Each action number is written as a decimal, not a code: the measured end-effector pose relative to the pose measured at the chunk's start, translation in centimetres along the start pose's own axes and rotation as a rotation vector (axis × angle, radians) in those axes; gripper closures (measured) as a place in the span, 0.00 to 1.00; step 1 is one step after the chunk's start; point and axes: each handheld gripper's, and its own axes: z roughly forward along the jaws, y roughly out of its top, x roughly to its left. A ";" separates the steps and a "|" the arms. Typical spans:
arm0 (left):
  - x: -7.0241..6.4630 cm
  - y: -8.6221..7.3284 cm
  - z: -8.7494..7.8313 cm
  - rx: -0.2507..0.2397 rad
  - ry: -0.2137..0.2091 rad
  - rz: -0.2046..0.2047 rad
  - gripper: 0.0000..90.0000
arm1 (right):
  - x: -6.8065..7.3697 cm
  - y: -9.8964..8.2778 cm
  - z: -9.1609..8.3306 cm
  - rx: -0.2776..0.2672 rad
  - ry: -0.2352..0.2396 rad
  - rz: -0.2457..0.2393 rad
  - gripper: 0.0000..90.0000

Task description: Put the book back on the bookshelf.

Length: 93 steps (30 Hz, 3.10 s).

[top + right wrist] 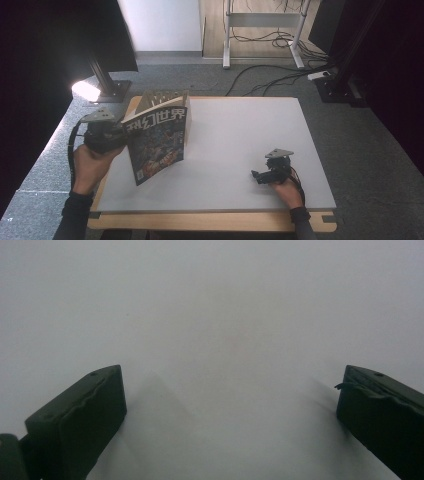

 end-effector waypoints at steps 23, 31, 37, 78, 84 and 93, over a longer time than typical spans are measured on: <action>5.7 0.0 -0.8 -0.041 0.172 -0.154 0.92 | 0.0 0.0 0.0 0.000 0.000 -0.002 0.00; 5.8 1.3 1.7 -0.042 0.220 -0.168 0.92 | 0.0 0.0 0.0 0.000 0.000 0.000 0.00; 6.1 2.0 3.6 -0.035 0.241 -0.167 0.92 | 0.0 0.0 0.0 0.001 0.002 -0.001 0.00; 7.6 1.8 8.0 -0.058 0.229 -0.192 0.92 | 0.0 0.0 0.0 -0.001 0.001 -0.003 0.00; 8.6 0.0 7.7 -0.076 0.255 -0.231 0.90 | 0.0 0.0 0.0 -0.001 0.000 -0.001 0.00; 8.5 0.2 8.0 -0.089 0.226 -0.201 0.54 | 0.0 0.0 0.0 -0.001 -0.001 -0.003 0.00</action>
